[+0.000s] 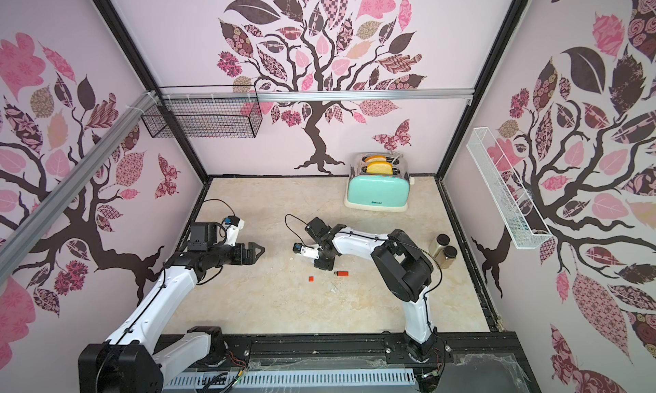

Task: Close the usb drive cover
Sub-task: Place the USB drive at the center of the board.

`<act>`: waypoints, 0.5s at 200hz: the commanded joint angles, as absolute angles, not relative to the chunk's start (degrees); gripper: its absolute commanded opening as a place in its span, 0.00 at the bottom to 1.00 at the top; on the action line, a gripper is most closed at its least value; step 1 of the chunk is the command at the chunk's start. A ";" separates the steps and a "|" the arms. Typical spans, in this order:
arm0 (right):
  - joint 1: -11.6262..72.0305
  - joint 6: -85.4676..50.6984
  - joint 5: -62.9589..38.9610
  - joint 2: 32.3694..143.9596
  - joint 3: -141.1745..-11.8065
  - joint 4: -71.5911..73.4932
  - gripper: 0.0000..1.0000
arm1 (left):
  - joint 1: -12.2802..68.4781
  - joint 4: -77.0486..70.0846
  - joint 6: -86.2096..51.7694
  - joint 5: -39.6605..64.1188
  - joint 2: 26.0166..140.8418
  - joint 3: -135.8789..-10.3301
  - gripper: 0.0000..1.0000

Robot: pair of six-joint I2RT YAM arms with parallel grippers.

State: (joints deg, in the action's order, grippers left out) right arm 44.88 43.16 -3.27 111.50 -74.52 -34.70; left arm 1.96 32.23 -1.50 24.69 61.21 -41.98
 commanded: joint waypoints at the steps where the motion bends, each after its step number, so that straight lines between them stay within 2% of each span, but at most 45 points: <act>1: 45.45 42.48 -2.30 111.01 -74.27 -32.86 0.37 | 1.68 30.96 -1.45 25.78 60.74 -41.37 0.98; 20: 45.49 41.10 -1.24 110.65 -75.86 -35.70 0.46 | 1.63 32.17 -1.43 25.31 60.56 -42.10 0.98; 40: 45.49 40.49 -1.27 107.12 -72.53 -31.38 0.66 | 1.67 31.13 -1.32 25.36 60.28 -41.30 0.98; 65: 45.35 38.57 0.38 104.30 -72.02 -32.42 0.77 | 1.58 32.30 -1.40 25.30 60.48 -42.13 0.98; 68: 45.35 38.35 0.39 103.66 -71.53 -31.97 0.83 | 1.54 32.07 -1.41 25.16 60.43 -42.10 0.98; 71: 45.37 38.28 0.49 102.94 -70.94 -31.38 0.96 | 1.58 31.86 -1.41 25.06 60.43 -42.00 0.98; 73: 45.36 38.11 0.58 102.51 -70.45 -30.90 0.99 | 1.58 31.70 -1.45 25.05 60.39 -41.94 0.98; 100: 45.24 35.86 3.95 98.01 -66.89 -26.44 0.99 | 1.58 32.18 -1.47 25.42 61.08 -42.38 0.98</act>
State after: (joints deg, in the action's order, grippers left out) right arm 45.19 39.16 0.25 102.00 -68.73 -30.44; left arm 1.85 32.23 -1.52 24.91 61.21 -41.87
